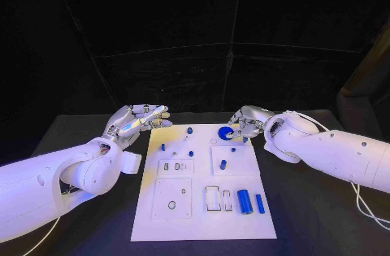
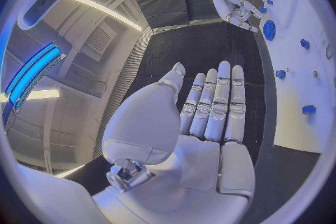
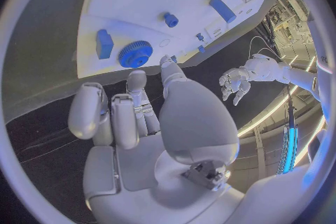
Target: Assemble the parts on the task board
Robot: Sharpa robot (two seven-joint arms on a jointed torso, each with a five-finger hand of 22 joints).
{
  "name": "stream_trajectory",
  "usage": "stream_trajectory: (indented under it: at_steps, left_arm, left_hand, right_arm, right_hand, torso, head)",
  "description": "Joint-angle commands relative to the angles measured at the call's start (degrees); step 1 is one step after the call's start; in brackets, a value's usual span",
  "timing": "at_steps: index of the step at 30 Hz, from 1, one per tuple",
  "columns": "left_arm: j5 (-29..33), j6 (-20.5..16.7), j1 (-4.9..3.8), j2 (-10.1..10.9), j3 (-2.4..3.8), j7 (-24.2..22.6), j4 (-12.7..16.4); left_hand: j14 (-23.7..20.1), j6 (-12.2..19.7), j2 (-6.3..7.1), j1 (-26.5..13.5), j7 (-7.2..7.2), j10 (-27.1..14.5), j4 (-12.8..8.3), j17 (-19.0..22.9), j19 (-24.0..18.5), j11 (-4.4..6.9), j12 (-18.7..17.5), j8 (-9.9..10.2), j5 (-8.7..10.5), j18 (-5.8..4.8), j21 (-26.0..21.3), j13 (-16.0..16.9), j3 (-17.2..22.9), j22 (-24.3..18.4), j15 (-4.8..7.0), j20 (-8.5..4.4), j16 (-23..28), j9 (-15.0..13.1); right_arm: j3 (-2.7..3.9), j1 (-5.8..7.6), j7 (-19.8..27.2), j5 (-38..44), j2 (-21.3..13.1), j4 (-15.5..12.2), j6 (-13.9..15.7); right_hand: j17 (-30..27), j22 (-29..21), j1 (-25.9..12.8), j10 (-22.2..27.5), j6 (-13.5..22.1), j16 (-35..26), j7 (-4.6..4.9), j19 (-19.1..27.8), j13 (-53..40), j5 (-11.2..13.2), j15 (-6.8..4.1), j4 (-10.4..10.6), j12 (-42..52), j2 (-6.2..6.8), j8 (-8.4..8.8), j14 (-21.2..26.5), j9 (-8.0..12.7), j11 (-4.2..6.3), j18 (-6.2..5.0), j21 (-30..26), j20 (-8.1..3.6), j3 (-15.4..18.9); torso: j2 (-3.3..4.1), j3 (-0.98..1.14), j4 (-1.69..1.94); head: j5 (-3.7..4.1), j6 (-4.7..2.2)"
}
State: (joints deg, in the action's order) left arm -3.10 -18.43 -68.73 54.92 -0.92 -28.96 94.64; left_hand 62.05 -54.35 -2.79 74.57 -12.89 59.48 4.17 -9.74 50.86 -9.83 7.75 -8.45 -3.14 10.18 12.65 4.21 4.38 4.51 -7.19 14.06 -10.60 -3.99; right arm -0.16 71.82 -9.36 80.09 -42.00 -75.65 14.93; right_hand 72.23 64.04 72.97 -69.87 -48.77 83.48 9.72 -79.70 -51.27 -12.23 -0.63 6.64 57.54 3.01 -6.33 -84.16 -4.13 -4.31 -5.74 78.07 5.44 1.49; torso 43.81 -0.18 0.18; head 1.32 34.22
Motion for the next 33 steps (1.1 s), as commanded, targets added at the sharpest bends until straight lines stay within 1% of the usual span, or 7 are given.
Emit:
stream_trajectory:
  at_steps: [1, 3, 4, 9, 13, 23, 33]
  left_arm:
    - [-0.02, 1.15, -0.07, -0.20, 0.04, -0.28, -0.26]
    - [-0.02, 1.21, -0.06, -0.27, 0.04, -0.22, -0.39]
    - [-0.02, 1.23, -0.06, -0.30, 0.04, -0.19, -0.44]
    - [-0.02, 1.33, -0.06, -0.48, 0.04, -0.08, -0.71]
    - [-0.02, 1.36, -0.06, -0.51, 0.04, -0.02, -0.81]
    - [-0.02, 1.48, -0.06, -0.42, 0.03, 0.13, -0.93]
    - [-0.02, 1.82, -0.05, -0.49, 0.03, 0.38, -1.09]
  left_hand:
    - [0.25, -0.31, -0.57, 0.18, 0.02, 0.38, -0.23, -0.05, 0.29, 0.04, -0.31, 0.20, -0.35, 0.44, -0.34, -0.05, 0.01, -0.09, -0.23, 0.07, 0.24, -0.01]
    - [0.25, -0.31, -0.57, 0.18, 0.02, 0.38, -0.23, -0.05, 0.29, 0.04, -0.31, 0.20, -0.35, 0.44, -0.34, -0.05, 0.01, -0.09, -0.23, 0.07, 0.24, -0.01]
    - [0.26, -0.34, -0.61, 0.20, 0.03, 0.40, -0.26, -0.07, 0.32, 0.06, -0.33, 0.20, -0.35, 0.45, -0.35, -0.05, 0.05, -0.10, -0.21, 0.06, 0.26, -0.01]
    - [0.27, -0.34, -0.62, 0.20, 0.04, 0.41, -0.27, -0.07, 0.33, 0.07, -0.33, 0.21, -0.36, 0.45, -0.36, -0.05, 0.06, -0.10, -0.21, 0.06, 0.27, -0.01]
    - [0.28, -0.34, -0.66, 0.24, 0.03, 0.42, -0.32, -0.09, 0.36, 0.07, -0.37, 0.24, -0.36, 0.45, -0.37, -0.06, 0.12, -0.12, -0.20, 0.05, 0.30, 0.00]
    - [0.29, -0.34, -0.71, 0.29, 0.03, 0.43, -0.37, -0.10, 0.39, 0.07, -0.41, 0.27, -0.37, 0.45, -0.38, -0.07, 0.18, -0.13, -0.19, 0.04, 0.34, 0.00]
    - [0.29, -0.32, -0.77, 0.34, 0.00, 0.43, -0.45, -0.13, 0.42, 0.07, -0.47, 0.32, -0.36, 0.44, -0.41, -0.08, 0.27, -0.16, -0.19, 0.03, 0.40, 0.01]
  right_arm:
    - [0.01, 0.10, -1.78, 0.92, 0.77, 0.79, -2.50]
    - [0.01, 0.10, -1.88, 1.34, 1.36, 1.46, -2.75]
    - [0.01, 0.10, -1.90, 1.47, 1.60, 1.72, -2.88]
    - [0.01, 0.09, -2.03, 1.93, 3.08, 3.40, -3.75]
    - [0.01, 0.08, -2.70, 2.21, 3.81, 4.44, -4.19]
    - [0.01, 0.07, -3.92, 3.27, 4.05, 5.20, -3.12]
    - [0.01, 0.07, -3.59, 3.25, 4.23, 5.51, -3.57]
  right_hand:
    - [3.50, 1.40, 0.94, -4.82, 0.41, 1.49, 0.03, -0.54, -11.47, -0.98, 0.44, 0.75, 10.45, -0.29, -0.68, -3.35, -0.05, -0.25, 1.05, 0.83, 0.30, 1.48]
    - [5.53, 2.15, 1.45, -7.02, 0.46, 2.32, 0.11, -0.77, -17.01, -1.21, 0.55, 1.32, 15.30, -0.75, -1.07, -3.65, -0.05, -0.41, 1.19, 1.28, 0.49, 2.21]
    - [6.21, 2.45, 1.70, -7.86, 0.46, 2.60, 0.06, -0.86, -18.89, -1.26, 0.73, 1.48, 16.95, -0.95, -1.24, -3.75, -0.05, -0.52, 1.19, 1.46, 0.47, 2.49]
    - [7.79, 3.33, 2.60, -9.29, 0.49, 3.22, 0.21, -1.15, -22.28, -1.22, 0.85, 1.58, 19.81, -1.45, -1.65, -3.98, -0.03, -0.55, 1.35, 1.97, 0.63, 3.07]
    - [8.58, 3.85, 2.90, -9.91, 0.57, 3.51, 0.27, -1.35, -23.51, -1.09, 0.89, 1.61, 20.80, -1.75, -1.77, -4.11, 0.00, -0.58, 1.45, 2.26, 0.69, 3.26]
    - [9.46, 5.28, 3.45, -10.84, 0.96, 3.85, 0.39, -1.95, -25.20, -1.24, 1.01, 1.54, 22.15, -2.30, -1.77, -4.26, 0.08, -0.70, 1.72, 2.98, 0.79, 3.41]
    - [9.84, 5.79, 4.44, -10.74, 1.06, 4.00, 0.46, -2.09, -25.54, -1.43, 1.10, 0.91, 22.37, -2.07, -1.97, -4.29, 0.08, -0.78, 1.81, 3.27, 0.90, 3.77]
  torso:
    - [0.03, -0.05, 0.22]
    - [0.02, -0.06, 0.26]
    - [0.03, -0.12, 0.26]
    - [0.02, -0.10, 0.33]
    - [0.04, -0.14, 0.31]
    - [0.01, -0.10, 0.19]
    - [0.04, -0.07, 0.18]
  head:
    - [0.11, 0.14]
    - [0.14, 0.21]
    - [0.11, 0.23]
    - [0.10, 0.26]
    - [0.05, 0.33]
    - [-0.09, 0.49]
    - [0.12, -0.11]
